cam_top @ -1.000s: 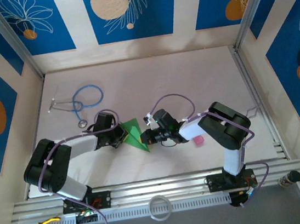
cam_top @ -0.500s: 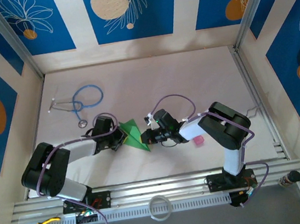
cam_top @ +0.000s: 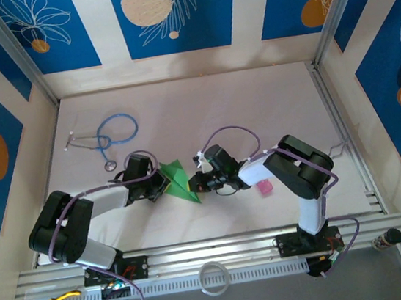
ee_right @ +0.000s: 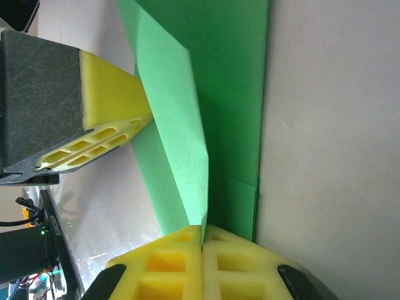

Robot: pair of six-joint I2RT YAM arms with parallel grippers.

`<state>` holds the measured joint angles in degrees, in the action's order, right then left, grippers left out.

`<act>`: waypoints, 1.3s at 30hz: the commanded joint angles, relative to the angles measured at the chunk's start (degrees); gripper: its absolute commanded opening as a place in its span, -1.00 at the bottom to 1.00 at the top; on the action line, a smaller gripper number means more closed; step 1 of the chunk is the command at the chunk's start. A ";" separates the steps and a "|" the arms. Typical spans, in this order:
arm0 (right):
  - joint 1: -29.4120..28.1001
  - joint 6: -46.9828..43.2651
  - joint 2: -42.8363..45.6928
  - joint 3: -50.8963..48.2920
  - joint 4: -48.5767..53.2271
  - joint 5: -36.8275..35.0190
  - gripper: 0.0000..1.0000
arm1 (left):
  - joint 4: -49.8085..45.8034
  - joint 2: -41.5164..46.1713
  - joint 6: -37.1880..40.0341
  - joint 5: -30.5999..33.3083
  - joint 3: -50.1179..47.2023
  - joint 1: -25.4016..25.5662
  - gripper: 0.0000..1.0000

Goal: Fold a paper plane with a square sheet of paper (pick it up from the middle)
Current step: Fourth fold the wing at the center of the table.

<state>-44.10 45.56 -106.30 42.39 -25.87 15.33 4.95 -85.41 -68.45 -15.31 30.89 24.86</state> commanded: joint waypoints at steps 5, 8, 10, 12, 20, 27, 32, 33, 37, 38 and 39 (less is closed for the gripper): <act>0.44 0.64 -1.66 1.36 4.14 2.22 -0.91 | -3.78 1.95 4.15 1.01 2.39 -0.34 -0.80; 0.41 0.41 -2.12 2.22 5.42 2.67 -0.91 | -2.12 2.73 5.80 -0.24 2.81 -0.34 -0.80; 0.49 0.41 -2.36 2.63 5.95 2.86 -0.91 | 0.22 3.26 6.50 -1.51 2.69 -0.38 -0.81; 0.50 0.47 -2.71 3.11 6.65 3.32 -0.91 | 2.95 3.49 6.72 -3.26 2.51 -0.17 -0.82; 1.12 1.47 -3.85 4.36 7.93 5.03 -0.91 | 10.24 -0.79 4.85 -7.37 3.65 0.54 -0.83; 1.55 1.88 -4.34 4.54 8.69 5.54 -0.91 | 11.85 -3.98 3.84 -7.01 4.39 0.63 -0.84; 1.86 2.16 -4.53 4.81 9.43 5.90 -0.90 | 10.58 -5.52 3.70 -5.99 5.01 0.63 -0.85; 1.91 2.16 -4.53 4.89 9.58 5.93 -0.90 | 10.43 -5.84 3.75 -5.75 5.15 0.56 -0.85; 2.17 2.33 -4.56 5.37 10.54 6.25 -0.90 | 10.84 -7.23 3.56 -5.78 5.37 0.63 -0.86; 2.22 2.40 -4.77 5.67 11.04 6.46 -0.90 | 10.80 -7.47 3.57 -5.70 5.40 0.63 -0.85; 2.28 2.35 -4.94 5.99 11.62 6.62 -0.90 | 10.72 -7.66 3.54 -5.62 5.40 0.58 -0.86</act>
<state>-42.06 47.53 -108.90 47.42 -18.44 21.98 15.29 -92.09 -64.58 -20.99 35.05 25.15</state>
